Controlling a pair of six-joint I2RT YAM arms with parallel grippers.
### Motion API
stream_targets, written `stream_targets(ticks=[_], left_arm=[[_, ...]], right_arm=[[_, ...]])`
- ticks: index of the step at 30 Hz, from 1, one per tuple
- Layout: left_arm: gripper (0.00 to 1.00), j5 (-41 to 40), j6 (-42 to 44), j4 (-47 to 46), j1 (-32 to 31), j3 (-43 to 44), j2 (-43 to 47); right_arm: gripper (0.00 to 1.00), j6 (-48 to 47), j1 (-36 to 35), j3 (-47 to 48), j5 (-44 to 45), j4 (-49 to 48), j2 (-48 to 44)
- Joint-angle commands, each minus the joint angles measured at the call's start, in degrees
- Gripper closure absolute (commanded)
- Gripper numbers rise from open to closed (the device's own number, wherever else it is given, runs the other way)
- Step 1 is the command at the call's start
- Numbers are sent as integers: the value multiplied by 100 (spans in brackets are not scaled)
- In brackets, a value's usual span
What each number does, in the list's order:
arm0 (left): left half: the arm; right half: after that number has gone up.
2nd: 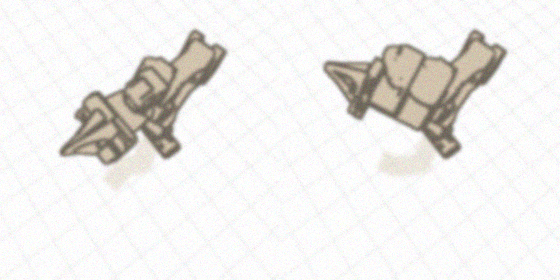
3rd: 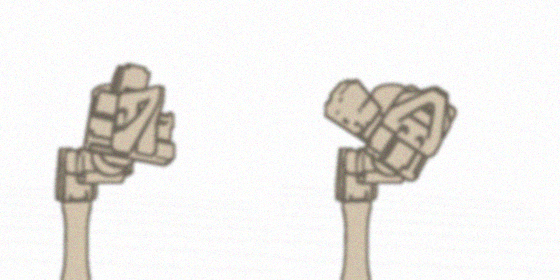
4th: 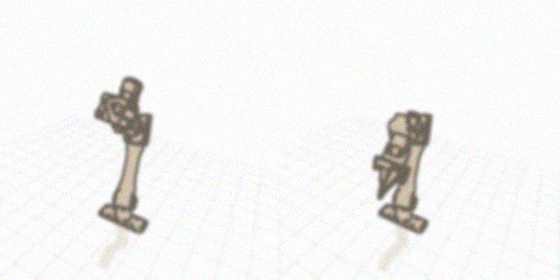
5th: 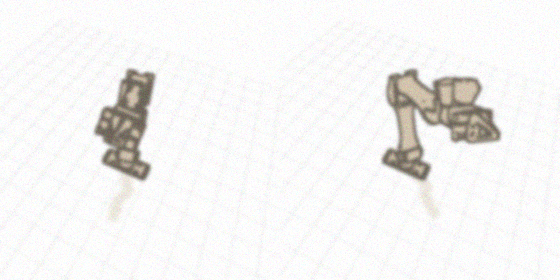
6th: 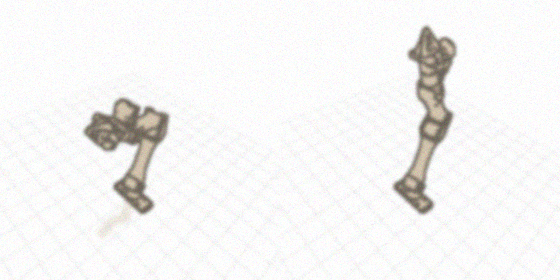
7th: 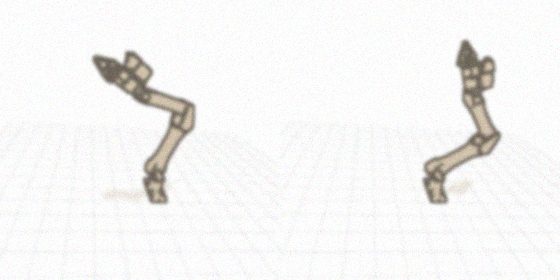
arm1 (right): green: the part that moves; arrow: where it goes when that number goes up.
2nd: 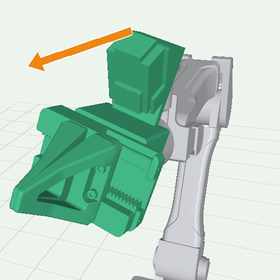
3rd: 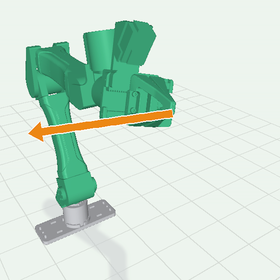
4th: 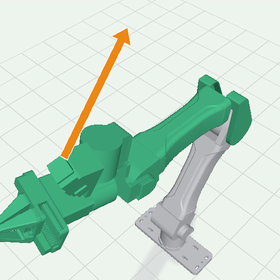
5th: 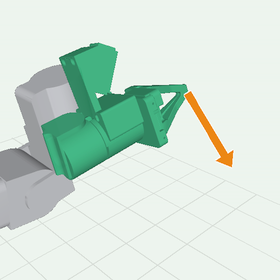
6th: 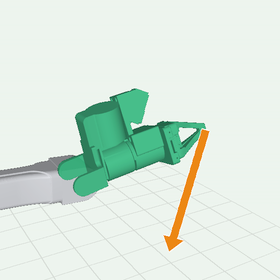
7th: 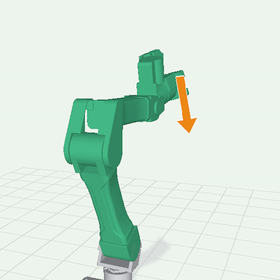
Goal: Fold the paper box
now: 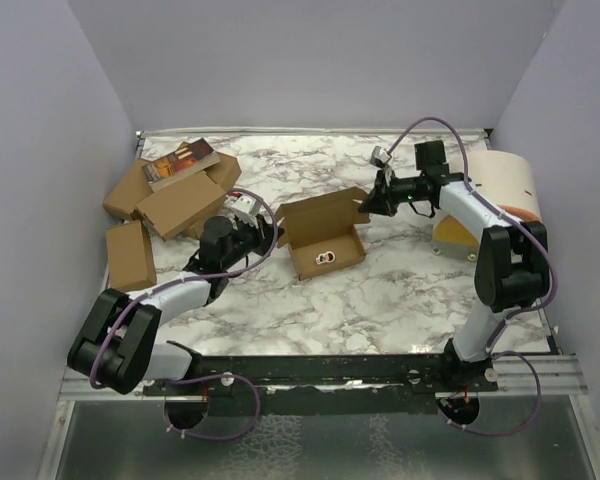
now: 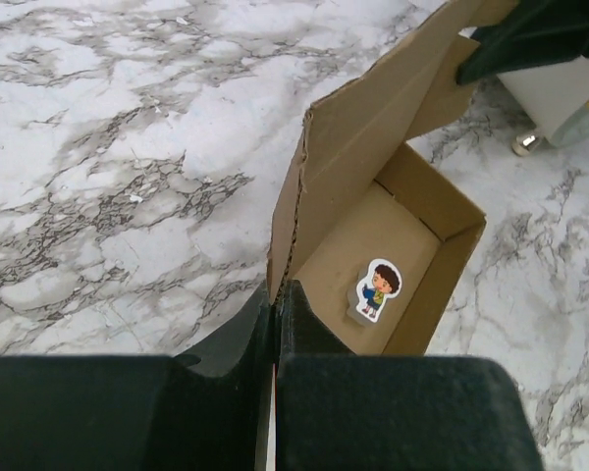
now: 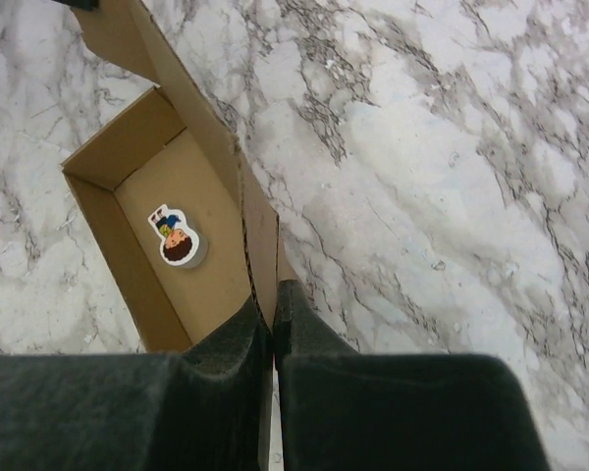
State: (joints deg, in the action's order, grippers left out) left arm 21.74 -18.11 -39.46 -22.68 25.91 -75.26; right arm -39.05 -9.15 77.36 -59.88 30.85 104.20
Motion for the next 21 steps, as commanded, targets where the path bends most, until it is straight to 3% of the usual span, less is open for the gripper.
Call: stream_targets(ticks=[1,11,21], left_arm=[[100,-1336,-397,88,-459,338,-98],[100,-2854,-443,194,-1177,790,-551],[100,-4169,-835,490,-1557,1208,-934]], right_arm=[[99,1969,-115,-805,639,-2198,-579],[99,3308,-298,-1486,1896,-3512,-903],[96,4239,-668,-1991,3193,-4173,-1368]])
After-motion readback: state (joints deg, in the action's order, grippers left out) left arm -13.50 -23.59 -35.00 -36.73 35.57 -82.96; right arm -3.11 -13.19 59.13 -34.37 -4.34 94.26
